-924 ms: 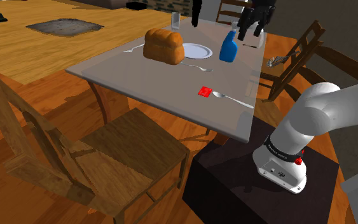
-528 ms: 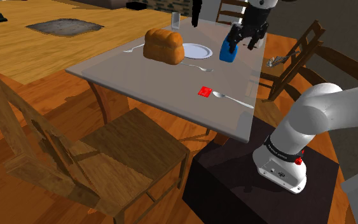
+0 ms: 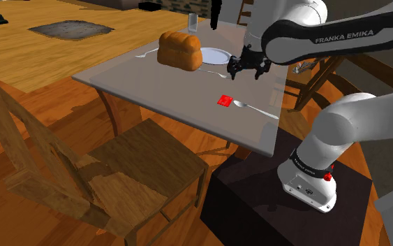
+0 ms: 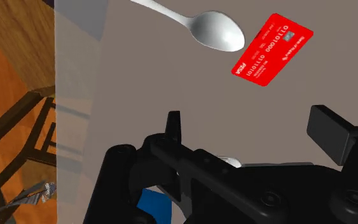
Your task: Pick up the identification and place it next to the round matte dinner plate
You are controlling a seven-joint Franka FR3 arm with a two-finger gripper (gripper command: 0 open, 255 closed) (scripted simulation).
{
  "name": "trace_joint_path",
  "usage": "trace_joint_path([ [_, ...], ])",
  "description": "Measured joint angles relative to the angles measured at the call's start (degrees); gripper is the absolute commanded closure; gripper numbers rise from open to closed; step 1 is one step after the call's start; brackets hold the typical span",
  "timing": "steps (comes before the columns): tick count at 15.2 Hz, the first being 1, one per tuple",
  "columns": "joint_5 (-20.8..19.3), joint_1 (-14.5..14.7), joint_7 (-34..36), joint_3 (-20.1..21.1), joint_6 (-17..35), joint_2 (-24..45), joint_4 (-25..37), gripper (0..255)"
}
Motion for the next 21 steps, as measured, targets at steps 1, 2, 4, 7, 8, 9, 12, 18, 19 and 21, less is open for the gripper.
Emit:
trace_joint_path([
  [1,-0.4,-1.7,4.1,2.7,2.6,1.8,-0.5,0],
  [2,-0.8,-3.4,8.4,5.5,4.7,3.3,-0.7,0],
  [4,-2.4,-7.7,17.4,11.5,9.3,6.9,-1.3,0],
  [7,-6.6,-17.3,31.8,22.3,14.5,13.4,0.4,0],
  [8,-8.2,-20.5,36.3,25.7,15.7,15.2,1.1,0],
  [9,-9.6,-23.0,39.0,27.8,17.2,16.6,1.1,0],
  [12,-11.8,-26.7,42.1,30.5,19.5,18.7,1.2,0],
  [18,-15.7,-32.2,45.0,33.8,23.6,21.7,0.7,0],
  [19,-15.8,-32.3,45.0,33.9,23.7,21.7,0.6,0],
  [21,-15.9,-32.4,45.1,33.9,23.8,21.7,0.6,0],
])
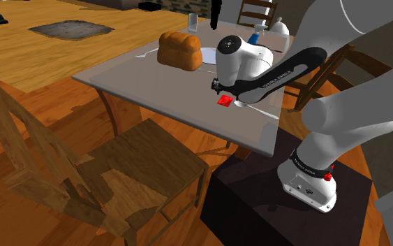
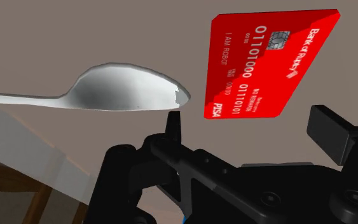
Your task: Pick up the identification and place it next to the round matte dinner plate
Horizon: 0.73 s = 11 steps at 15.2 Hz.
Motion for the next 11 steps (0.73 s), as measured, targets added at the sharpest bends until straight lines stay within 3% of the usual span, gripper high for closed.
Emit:
trace_joint_path([
  [1,0.0,0.0,0.0,0.0,0.0,0.0,0.0,0],
  [2,0.0,0.0,0.0,0.0,0.0,0.0,0.0,255],
  [11,-0.5,-0.5,0.1,0.3,0.0,0.1,0.8,255],
])
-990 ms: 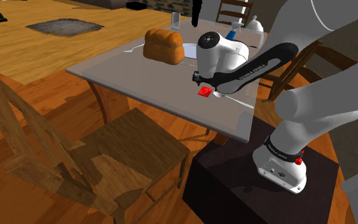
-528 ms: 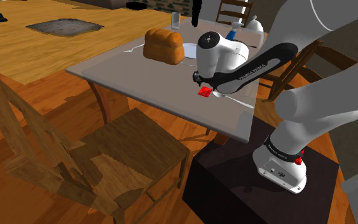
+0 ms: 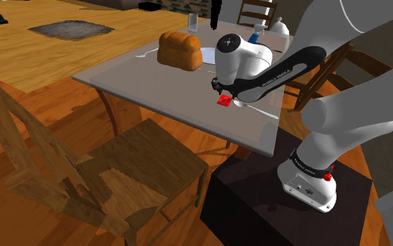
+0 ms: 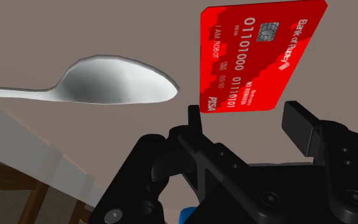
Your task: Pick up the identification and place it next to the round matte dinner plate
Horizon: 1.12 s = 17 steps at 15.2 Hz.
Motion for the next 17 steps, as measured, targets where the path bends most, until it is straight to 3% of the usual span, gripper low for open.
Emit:
trace_joint_path([
  [11,5.7,7.7,-7.2,-7.8,-6.6,-5.1,1.1,255],
  [17,7.6,10.2,-11.2,-11.4,-11.1,-7.7,3.3,255],
])
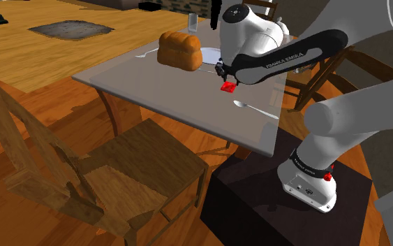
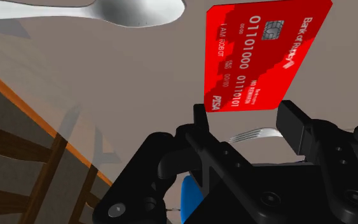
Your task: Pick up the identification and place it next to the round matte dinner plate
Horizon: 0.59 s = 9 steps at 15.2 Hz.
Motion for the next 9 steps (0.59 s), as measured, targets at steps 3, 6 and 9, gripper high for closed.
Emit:
trace_joint_path([
  [3,-0.8,-1.1,-1.7,-1.4,0.3,0.5,0.8,255],
  [6,-4.2,-5.8,-3.2,-2.2,2.8,4.1,3.0,255],
  [9,-7.6,-10.3,-5.0,-3.4,5.2,7.6,5.0,255],
])
